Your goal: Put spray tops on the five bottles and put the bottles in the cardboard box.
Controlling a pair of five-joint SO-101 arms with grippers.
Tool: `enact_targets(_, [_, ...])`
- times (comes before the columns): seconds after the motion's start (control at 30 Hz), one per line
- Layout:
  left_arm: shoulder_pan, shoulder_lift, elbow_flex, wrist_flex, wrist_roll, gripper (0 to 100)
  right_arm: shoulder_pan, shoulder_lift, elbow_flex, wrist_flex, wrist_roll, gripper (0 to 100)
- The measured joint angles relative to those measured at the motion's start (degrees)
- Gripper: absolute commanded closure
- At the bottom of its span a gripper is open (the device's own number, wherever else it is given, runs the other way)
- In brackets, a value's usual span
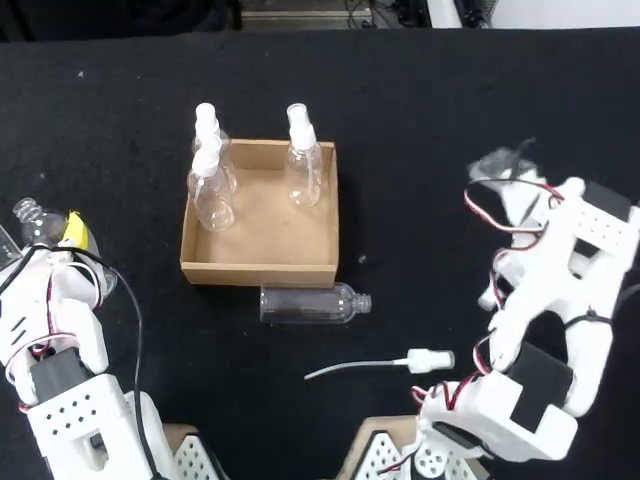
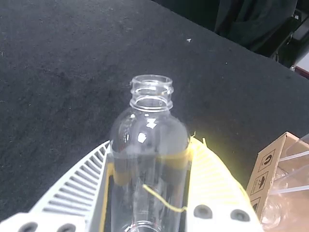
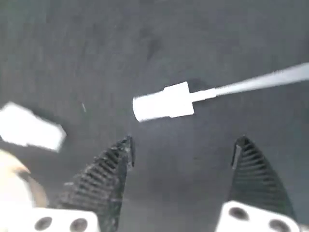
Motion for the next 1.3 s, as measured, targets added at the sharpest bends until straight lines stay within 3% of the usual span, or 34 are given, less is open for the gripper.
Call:
enact_targets(0.1, [0.0,0.0,0.0,0.0,0.0,97,1.4,0.8,1.1,-0.3,18.9,69.8])
enact_targets(0.2, [0.1,0.0,0.3,0.0,0.0,97,2.8,3.5,2.3,-2.9,31.5,69.8])
enact_targets(0.33, [0.0,-0.2,1.1,0.0,0.0,97,3.2,7.0,3.9,-8.0,35.8,69.8])
enact_targets(0.57, [0.0,-0.2,1.1,0.0,0.0,97,3.3,12.9,4.8,-12.2,36.0,70.1])
enact_targets(0.67, [0.0,-0.4,1.1,0.0,0.0,97,3.3,14.2,4.8,-12.7,30.2,70.4])
enact_targets(0.73, [0.0,-0.4,1.1,0.0,0.0,97,3.2,14.3,4.8,-12.7,21.9,72.3])
enact_targets(1.07, [0.0,-0.4,1.1,0.0,0.0,97,3.2,14.3,1.5,-12.7,-36.2,73.7])
enact_targets(1.17, [0.0,-0.4,1.1,0.0,0.0,97,3.2,14.3,1.5,-12.7,-41.1,73.7])
enact_targets(1.3, [0.0,-0.4,1.1,0.0,0.0,97,3.2,14.3,0.4,-12.7,-36.3,73.7])
